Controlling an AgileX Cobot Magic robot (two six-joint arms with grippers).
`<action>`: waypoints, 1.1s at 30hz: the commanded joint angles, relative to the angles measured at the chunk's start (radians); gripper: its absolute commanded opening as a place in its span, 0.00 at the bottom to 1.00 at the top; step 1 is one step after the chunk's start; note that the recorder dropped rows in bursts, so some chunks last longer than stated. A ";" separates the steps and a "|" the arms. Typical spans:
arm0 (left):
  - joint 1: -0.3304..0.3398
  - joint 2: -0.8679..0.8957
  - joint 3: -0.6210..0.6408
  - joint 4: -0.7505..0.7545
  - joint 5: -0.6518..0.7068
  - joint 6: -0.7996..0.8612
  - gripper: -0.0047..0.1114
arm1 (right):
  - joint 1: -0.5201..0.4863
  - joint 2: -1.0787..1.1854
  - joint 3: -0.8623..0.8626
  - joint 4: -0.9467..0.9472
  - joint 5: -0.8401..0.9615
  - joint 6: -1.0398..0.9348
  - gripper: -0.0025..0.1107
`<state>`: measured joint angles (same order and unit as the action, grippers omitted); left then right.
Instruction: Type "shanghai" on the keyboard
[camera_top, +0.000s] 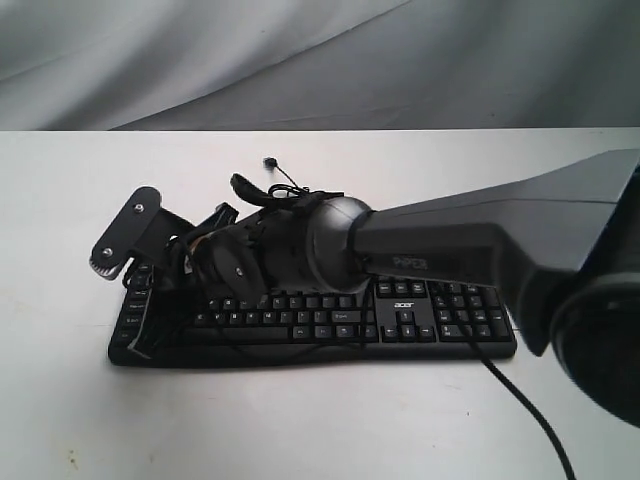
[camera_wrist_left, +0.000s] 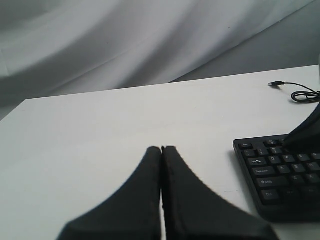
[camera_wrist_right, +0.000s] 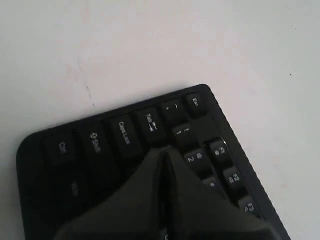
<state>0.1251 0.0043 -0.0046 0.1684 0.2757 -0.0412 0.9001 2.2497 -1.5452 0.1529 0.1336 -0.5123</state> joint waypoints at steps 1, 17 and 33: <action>-0.007 -0.004 0.005 -0.002 -0.010 -0.004 0.04 | 0.012 0.034 -0.054 -0.002 0.013 -0.002 0.02; -0.007 -0.004 0.005 -0.002 -0.010 -0.004 0.04 | 0.019 0.061 -0.062 0.015 0.017 -0.002 0.02; -0.007 -0.004 0.005 -0.002 -0.010 -0.004 0.04 | 0.018 0.104 -0.062 0.021 0.019 -0.002 0.02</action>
<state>0.1251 0.0043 -0.0046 0.1684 0.2757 -0.0412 0.9175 2.3431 -1.6080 0.1677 0.1375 -0.5123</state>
